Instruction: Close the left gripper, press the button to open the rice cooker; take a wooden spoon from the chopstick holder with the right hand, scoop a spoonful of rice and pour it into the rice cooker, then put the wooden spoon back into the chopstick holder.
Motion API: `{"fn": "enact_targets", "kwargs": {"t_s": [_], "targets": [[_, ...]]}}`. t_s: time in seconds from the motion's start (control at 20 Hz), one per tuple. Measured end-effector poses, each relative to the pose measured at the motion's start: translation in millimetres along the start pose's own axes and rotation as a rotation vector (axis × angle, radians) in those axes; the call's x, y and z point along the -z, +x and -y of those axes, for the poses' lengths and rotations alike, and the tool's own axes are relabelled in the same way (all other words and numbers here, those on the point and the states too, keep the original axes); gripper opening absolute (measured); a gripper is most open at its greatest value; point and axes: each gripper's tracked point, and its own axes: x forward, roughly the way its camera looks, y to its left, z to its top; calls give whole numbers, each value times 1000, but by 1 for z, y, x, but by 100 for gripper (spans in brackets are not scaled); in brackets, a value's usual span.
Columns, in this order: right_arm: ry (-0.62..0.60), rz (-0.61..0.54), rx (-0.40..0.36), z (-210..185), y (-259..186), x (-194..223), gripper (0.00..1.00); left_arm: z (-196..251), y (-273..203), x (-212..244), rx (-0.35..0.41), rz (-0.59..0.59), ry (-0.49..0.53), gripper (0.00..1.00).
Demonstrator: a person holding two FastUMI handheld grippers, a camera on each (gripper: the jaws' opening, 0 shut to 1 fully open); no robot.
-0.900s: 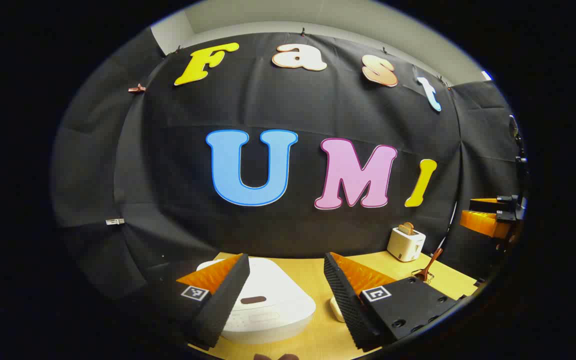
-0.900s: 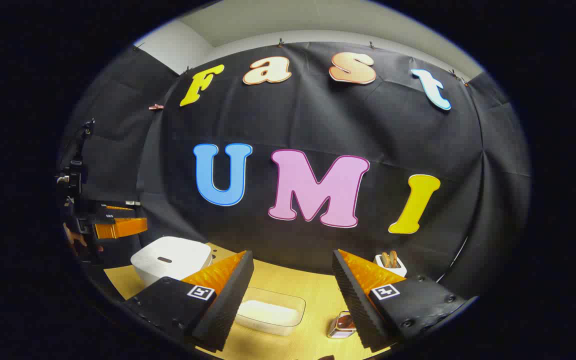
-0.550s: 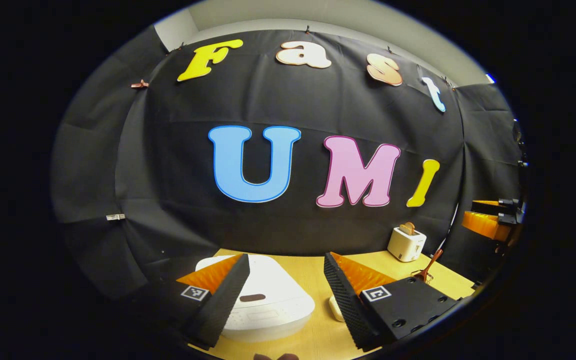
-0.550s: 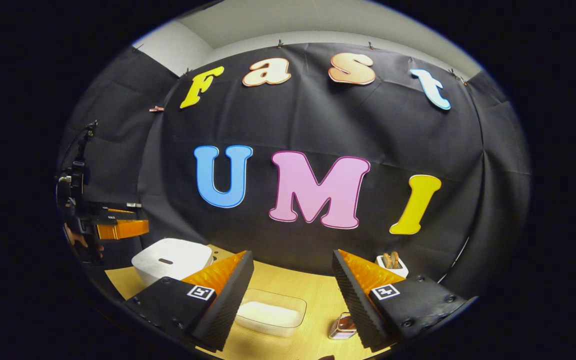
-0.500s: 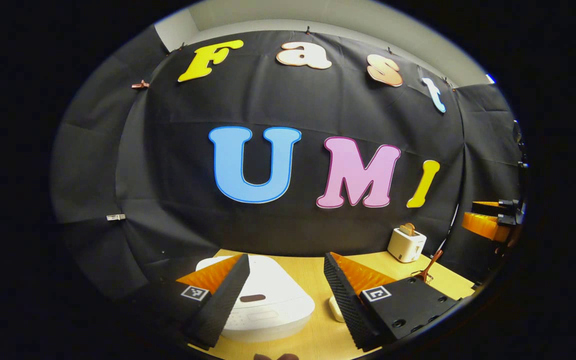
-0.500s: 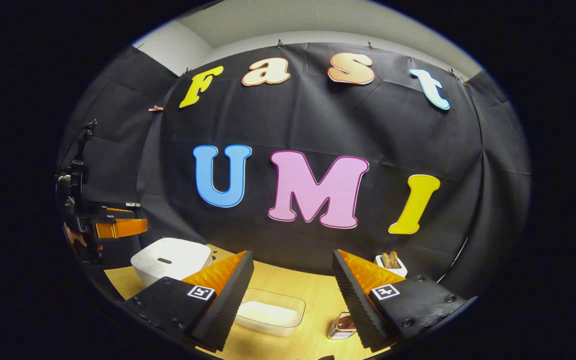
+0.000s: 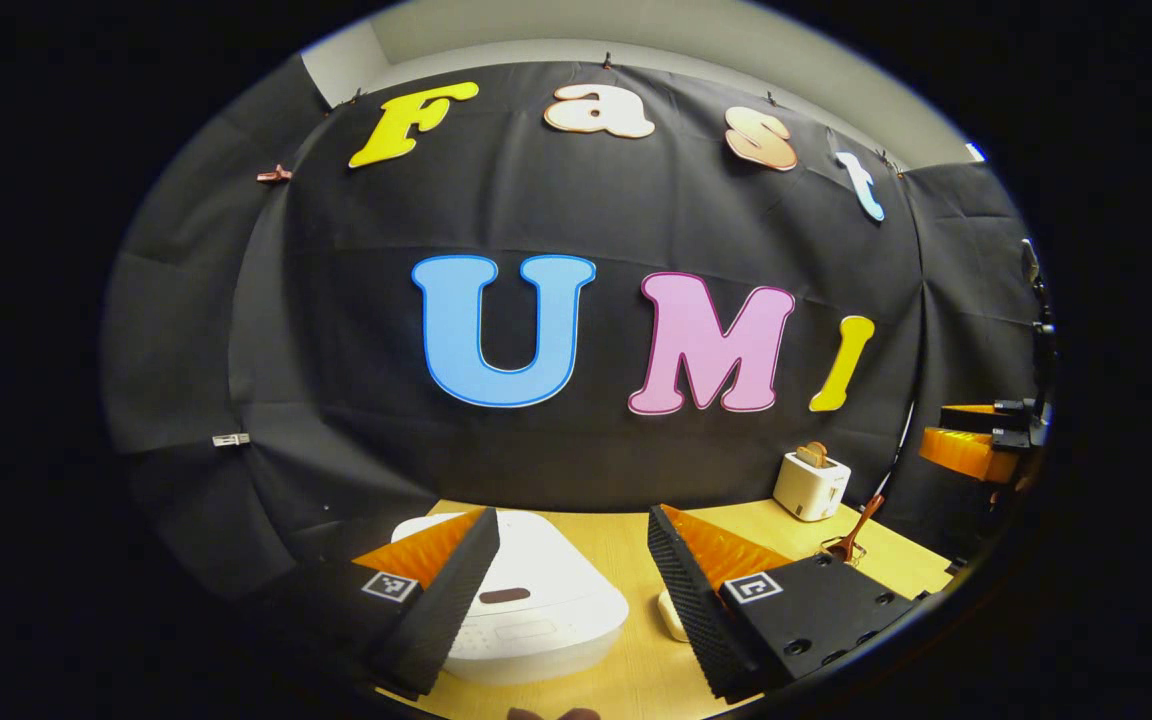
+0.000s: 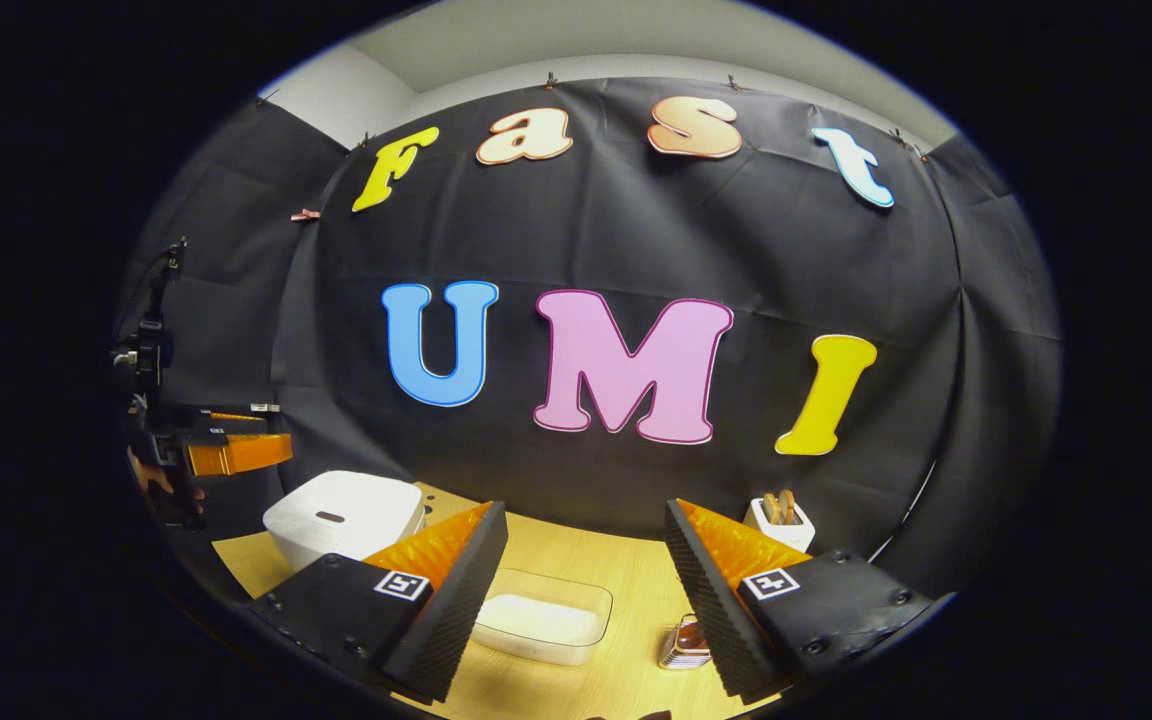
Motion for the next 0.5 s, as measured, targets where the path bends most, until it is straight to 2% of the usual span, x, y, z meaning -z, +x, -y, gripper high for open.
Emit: {"fn": "enact_targets", "kwargs": {"t_s": [0.15, 0.25, 0.3, 0.35, 0.4, 0.45, 0.5], "targets": [[-7, -1, 1, 0, 1, -1, 98, -5, 12, 3, -10, -18, -24, 95], [-9, -3, 4, 3, 1, 0, 98, -8, 17, 4, -14, -35, -41, 88], [-8, -4, 6, 5, 2, 1, 97, -10, 23, 9, -17, -49, -43, 77], [-7, -5, 9, 8, 2, 2, 97, -11, 27, 13, -19, -66, -40, 72], [-7, -7, 13, 10, 3, 2, 97, -13, 32, 17, -20, -81, -34, 56], [-7, -8, 15, 12, 4, 3, 97, -16, 35, 20, -32, -92, -30, 51], [-6, -10, 20, 15, 5, 4, 97, -20, 41, 24, -47, -106, -28, 33]]}}
